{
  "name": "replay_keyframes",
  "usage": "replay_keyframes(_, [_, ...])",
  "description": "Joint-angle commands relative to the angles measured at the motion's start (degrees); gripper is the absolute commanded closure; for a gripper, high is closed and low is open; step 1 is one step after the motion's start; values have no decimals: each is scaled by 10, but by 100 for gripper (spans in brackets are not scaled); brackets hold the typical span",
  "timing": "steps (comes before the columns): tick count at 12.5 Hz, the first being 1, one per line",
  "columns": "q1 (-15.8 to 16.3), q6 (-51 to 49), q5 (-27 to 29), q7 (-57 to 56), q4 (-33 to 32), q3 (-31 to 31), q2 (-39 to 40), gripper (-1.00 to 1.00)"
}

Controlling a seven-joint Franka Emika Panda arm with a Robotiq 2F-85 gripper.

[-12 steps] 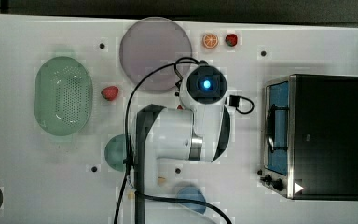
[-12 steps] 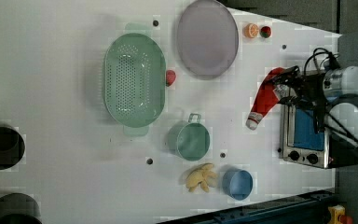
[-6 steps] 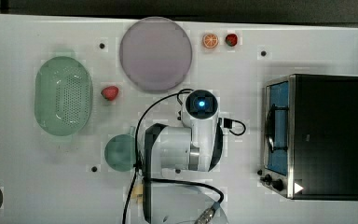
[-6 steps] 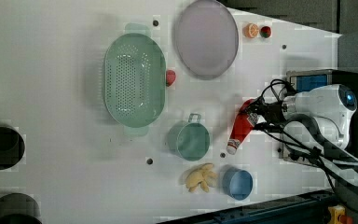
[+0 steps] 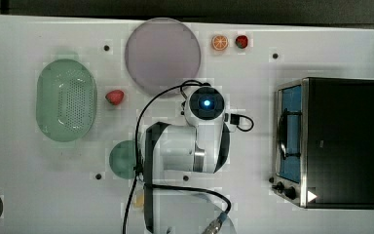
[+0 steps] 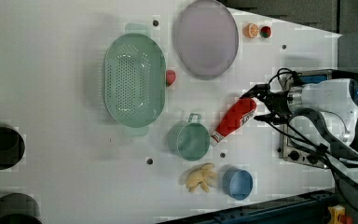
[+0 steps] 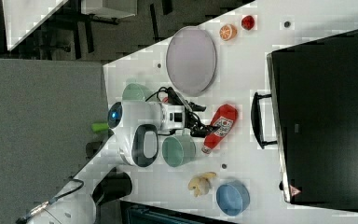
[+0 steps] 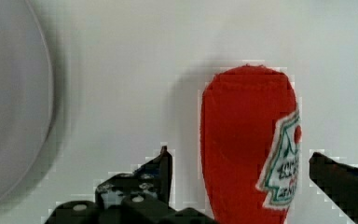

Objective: Pick Ketchup from oven and place it on table.

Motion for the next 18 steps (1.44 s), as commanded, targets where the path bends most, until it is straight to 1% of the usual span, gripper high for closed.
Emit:
replay_keyframes(1, [9,-40,5,35,68,-15,-55,-100])
replay_keyframes(3, [9,-133,4,35,121,-19,-85,-100])
replay_keyframes(4, [9,-212,4,35,176,-20,-105,-100])
replay_keyframes(5, [9,-257,3,35,215,-21,-114,-100])
replay_keyframes(6, [9,-313,3,35,272,-21,-122,-100])
replay_keyframes(7, [9,-348,2,35,318,-21,-123,-100])
replay_keyframes(9, [10,-401,2,35,379,-19,-123,-100])
replay_keyframes(11, [9,-431,2,35,398,-20,-126,-100])
replay_keyframes(18, [9,-430,2,35,393,-20,-119,-100])
